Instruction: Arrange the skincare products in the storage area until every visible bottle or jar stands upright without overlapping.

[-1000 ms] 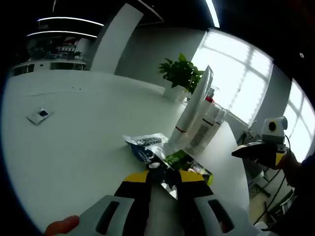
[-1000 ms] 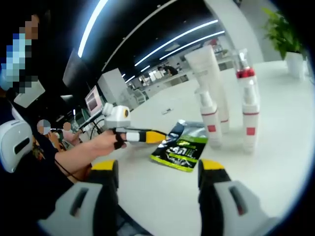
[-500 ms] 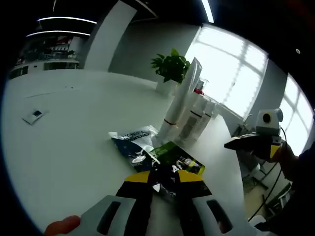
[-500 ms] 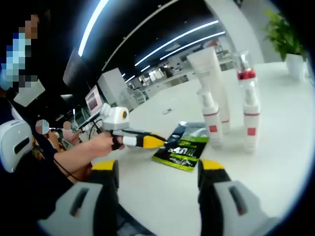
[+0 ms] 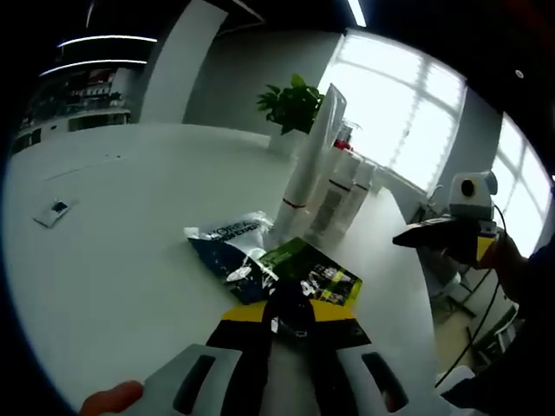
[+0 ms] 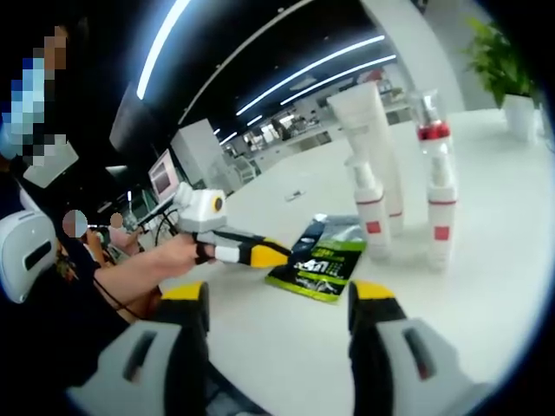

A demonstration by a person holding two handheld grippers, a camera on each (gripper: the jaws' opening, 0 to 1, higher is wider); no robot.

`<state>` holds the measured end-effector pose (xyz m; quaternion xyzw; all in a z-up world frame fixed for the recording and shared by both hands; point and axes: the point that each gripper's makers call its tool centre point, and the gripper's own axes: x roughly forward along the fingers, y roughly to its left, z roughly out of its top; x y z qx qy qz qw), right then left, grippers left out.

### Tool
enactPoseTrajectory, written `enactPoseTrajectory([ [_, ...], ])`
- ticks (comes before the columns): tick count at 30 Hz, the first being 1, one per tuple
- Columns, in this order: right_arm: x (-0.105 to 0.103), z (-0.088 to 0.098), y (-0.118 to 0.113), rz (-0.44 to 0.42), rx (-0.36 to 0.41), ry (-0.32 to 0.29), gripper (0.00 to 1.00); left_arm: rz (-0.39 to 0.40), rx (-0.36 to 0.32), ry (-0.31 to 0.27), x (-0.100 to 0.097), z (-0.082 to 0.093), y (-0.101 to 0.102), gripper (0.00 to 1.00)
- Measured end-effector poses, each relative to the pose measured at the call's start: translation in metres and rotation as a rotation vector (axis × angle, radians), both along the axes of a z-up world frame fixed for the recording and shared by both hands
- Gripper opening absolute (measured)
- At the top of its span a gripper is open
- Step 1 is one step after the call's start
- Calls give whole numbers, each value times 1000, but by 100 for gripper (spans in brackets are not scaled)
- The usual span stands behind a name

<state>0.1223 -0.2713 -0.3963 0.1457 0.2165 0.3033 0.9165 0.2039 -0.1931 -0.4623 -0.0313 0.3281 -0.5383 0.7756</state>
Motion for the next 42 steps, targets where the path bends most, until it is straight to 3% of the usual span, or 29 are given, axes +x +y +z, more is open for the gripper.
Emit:
enactPoseTrajectory([
  [11, 2, -1, 0, 0, 6, 4, 65, -49, 14, 13, -11, -5, -7, 12],
  [34, 3, -3, -2, -9, 15, 8, 64, -42, 12, 9, -8, -5, -10, 11],
  [42, 2, -4, -4, -17, 14, 9, 64, -29, -33, 2, -2, 10, -14, 12],
])
